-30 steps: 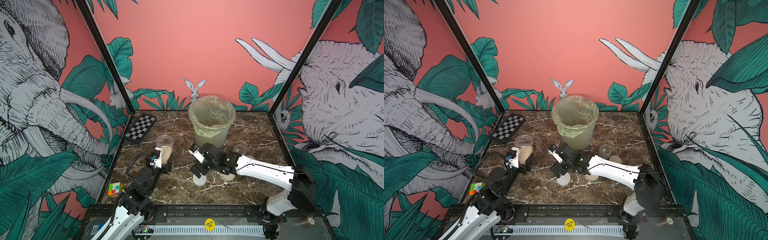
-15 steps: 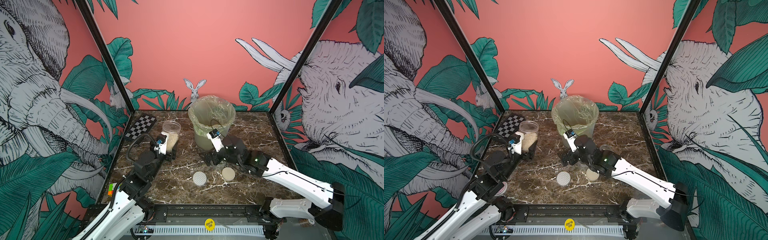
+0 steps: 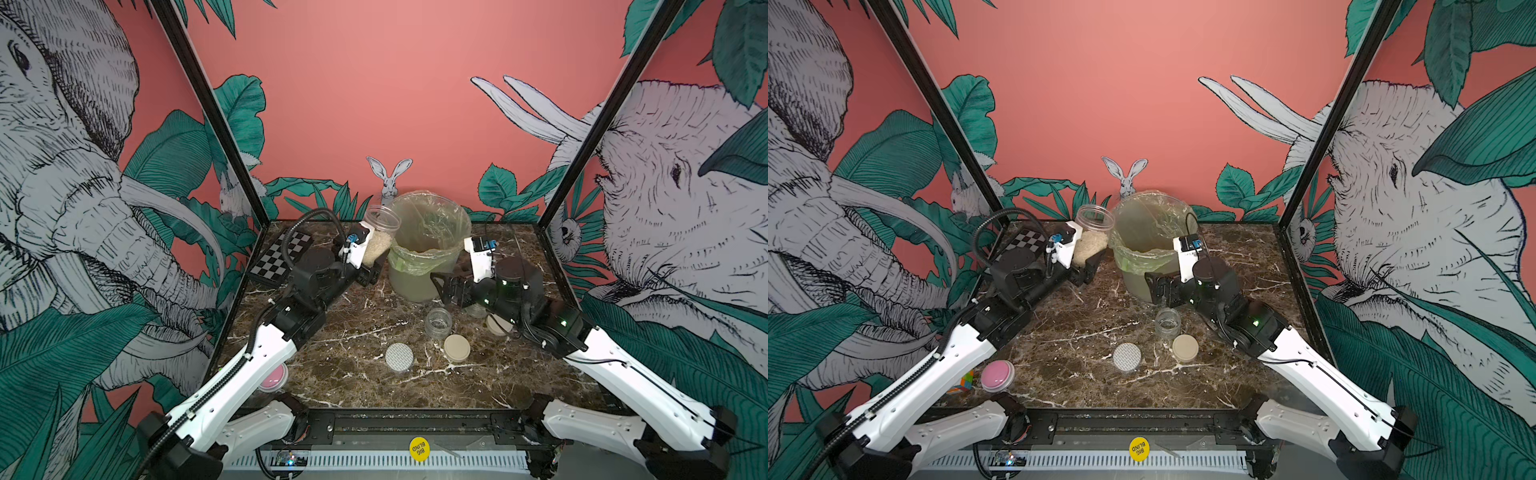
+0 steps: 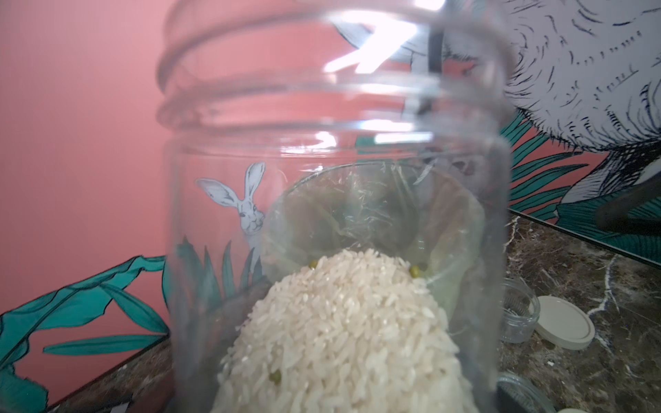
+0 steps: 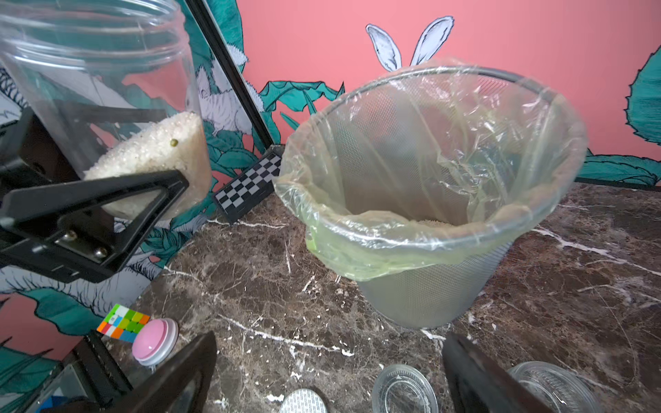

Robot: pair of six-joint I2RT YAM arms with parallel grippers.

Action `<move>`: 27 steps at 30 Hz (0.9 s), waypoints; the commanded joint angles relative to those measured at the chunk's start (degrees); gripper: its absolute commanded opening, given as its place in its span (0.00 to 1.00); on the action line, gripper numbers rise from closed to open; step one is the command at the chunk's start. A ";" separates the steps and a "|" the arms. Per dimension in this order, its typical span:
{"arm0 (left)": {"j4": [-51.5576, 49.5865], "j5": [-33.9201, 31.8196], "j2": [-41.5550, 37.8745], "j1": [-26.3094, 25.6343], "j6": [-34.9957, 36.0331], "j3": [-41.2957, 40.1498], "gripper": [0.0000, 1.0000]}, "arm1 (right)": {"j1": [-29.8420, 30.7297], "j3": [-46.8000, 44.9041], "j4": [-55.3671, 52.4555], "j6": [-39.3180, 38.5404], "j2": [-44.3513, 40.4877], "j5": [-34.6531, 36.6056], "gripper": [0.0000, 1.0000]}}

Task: Empty moldy rice from jars
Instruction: Pour the moldy rice from the jar into the trash bin.

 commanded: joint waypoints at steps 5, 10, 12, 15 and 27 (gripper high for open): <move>5.35 9.00 6.77 0.28 1.97 9.37 0.20 | -6.74 1.71 8.26 9.17 1.23 -7.62 0.98; 5.01 12.64 11.94 0.28 2.15 13.69 0.20 | -11.52 -2.94 21.80 18.51 1.55 -13.16 0.98; 5.28 13.88 13.42 0.28 2.17 14.82 0.20 | -13.11 -3.93 26.39 21.51 2.08 -14.80 0.98; 6.51 15.22 15.32 0.28 1.65 15.70 0.20 | -14.05 -3.01 28.27 23.65 4.26 -16.13 0.98; 10.28 19.13 19.71 0.27 -0.70 16.57 0.20 | -14.29 -0.43 36.01 28.52 13.33 -19.89 0.98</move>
